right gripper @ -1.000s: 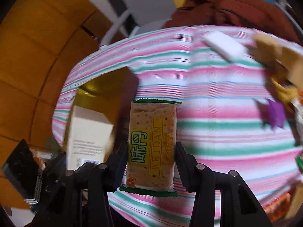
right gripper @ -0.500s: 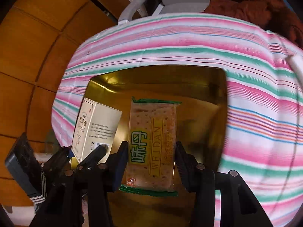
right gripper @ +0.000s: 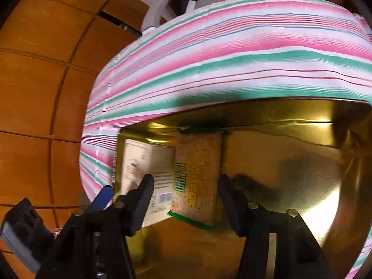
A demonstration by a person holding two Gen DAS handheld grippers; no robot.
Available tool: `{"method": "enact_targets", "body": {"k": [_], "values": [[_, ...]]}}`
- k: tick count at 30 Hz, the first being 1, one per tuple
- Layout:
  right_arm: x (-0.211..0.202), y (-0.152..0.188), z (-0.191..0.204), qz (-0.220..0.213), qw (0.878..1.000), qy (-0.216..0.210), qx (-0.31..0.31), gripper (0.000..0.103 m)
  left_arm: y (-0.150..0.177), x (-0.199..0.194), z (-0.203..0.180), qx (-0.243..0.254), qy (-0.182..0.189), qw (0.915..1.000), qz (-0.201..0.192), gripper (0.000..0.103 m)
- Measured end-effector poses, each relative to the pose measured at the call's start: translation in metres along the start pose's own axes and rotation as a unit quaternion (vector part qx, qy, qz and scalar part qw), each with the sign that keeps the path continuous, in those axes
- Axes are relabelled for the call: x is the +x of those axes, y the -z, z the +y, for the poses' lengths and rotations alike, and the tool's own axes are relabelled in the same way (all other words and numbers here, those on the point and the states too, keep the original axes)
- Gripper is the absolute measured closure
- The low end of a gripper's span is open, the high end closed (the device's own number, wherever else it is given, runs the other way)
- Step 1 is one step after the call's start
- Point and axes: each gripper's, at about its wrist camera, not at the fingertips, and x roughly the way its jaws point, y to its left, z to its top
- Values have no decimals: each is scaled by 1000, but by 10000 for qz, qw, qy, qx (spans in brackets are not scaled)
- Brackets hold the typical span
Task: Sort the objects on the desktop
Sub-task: 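Carry the box and cracker pack onto the gold tray and open both tools, then move both tools back from the tray toward the pile of items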
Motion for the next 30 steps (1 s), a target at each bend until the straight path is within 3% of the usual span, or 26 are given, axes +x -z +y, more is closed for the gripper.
{"method": "enact_targets", "body": {"k": [5,10,20,30], "values": [[-16,12,6,-99,9998,-44,-181,25,7,-22,4,-279,-72,9991,-303,43],[-44,28,9,-331,9979,30,-563,12,28,-29,-13,-198,106,9995,-244,43],[-114,78,-7,-873,9867,437,-1298,4,68,-36,-60,-27,566,9983,94,43],[-181,106,-84,-1275,9830,886,-984,4,102,-39,-147,873,1020,9904,341,43]]}}
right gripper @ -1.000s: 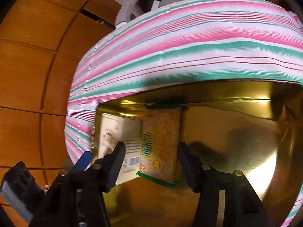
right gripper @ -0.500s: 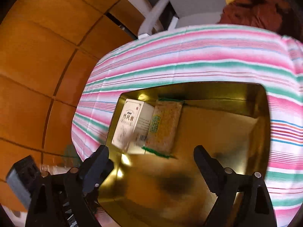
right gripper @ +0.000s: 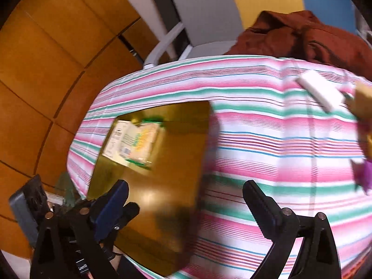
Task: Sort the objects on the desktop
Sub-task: 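Move both tools back from the tray toward the pile of items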
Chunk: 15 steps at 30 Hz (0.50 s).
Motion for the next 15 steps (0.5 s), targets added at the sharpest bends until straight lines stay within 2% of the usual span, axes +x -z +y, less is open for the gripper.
{"method": "enact_targets", "body": {"k": [6,11,15], "values": [[-31,15,-68,-127,9981,430,412,4,7,0,-49,370,348,9987,-52,43],[-64,22,-134,-333,9905,1163,650,4,14,8,-82,694,646,9955,65,43],[-98,16,-193,-574,9767,1826,969,2,20,15,-106,878,785,9929,173,43]]}}
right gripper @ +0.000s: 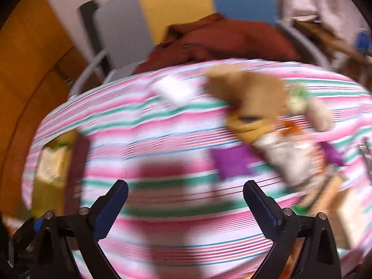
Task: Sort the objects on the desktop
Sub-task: 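Move both tools back from the tray toward the pile of items, then grasp the orange-and-white snack bag with the right tool while the left tool reaches the purple packet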
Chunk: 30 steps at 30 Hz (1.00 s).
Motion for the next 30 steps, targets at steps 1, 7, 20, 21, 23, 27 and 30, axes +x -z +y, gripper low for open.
{"method": "enact_targets", "body": {"k": [1,7,20,21,23,27,30], "values": [[-2,-7,-19,-60,9997,178,126,2,0,2,-1,4,20,10000,40,43],[7,-32,-91,-39,9978,493,445,1,-1,18,-15,65,34,9997,241,43],[61,-22,-116,692,9974,158,81,13,-20,68,-53,399,332,9964,669,43],[60,-21,-113,670,9976,172,42,16,-23,75,-59,449,357,9959,705,43],[61,-20,-110,674,9975,202,30,17,-29,87,-68,527,411,9948,766,43],[60,-19,-113,675,9975,167,114,19,-41,115,-94,799,472,9919,868,42],[60,-20,-120,687,9971,43,336,19,-49,133,-111,967,611,9895,881,41]]}}
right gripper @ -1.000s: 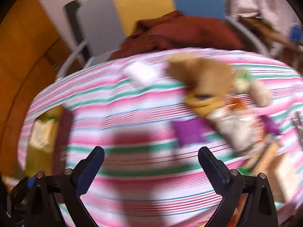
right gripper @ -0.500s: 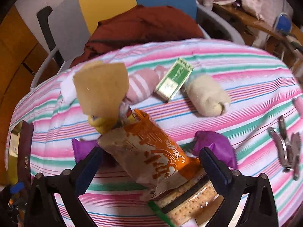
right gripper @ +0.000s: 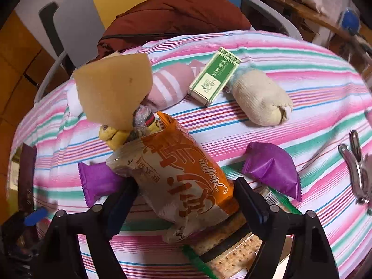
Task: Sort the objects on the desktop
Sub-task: 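Grasp the orange-and-white snack bag with the right tool while the left tool reaches the purple packet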
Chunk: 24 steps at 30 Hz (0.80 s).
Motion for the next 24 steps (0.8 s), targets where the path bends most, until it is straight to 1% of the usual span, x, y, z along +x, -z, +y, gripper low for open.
{"method": "enact_targets", "body": {"k": [2,6,11,14,15,16,17,18,21,24], "values": [[0,-1,-2,3,10000,-38,59,19,-8,9,-8,125,63,9999,-30,40],[-1,0,2,28,10000,-40,-20,19,-25,26,-24,517,38,9986,-36,40],[1,-3,-6,29,9996,-185,215,18,-51,39,-42,1030,-36,9947,-51,39],[2,-5,-11,33,9989,-284,366,18,-60,51,-54,1529,-68,9882,-57,36],[3,-6,-11,34,9987,-308,398,18,-61,59,-58,1747,-125,9845,70,36],[3,-6,-12,32,9986,-325,424,18,-61,64,-60,1867,-182,9822,112,36],[3,-7,-12,31,9984,-342,449,18,-60,69,-60,1998,-311,9793,68,36],[3,-7,-13,32,9983,-350,458,18,-60,71,-59,2017,-346,9788,52,36],[4,-9,-14,29,9982,-358,478,18,-57,79,-47,1810,-103,9834,67,39],[5,-9,-14,32,9983,-346,465,18,-48,85,-42,1877,-133,9821,55,48]]}}
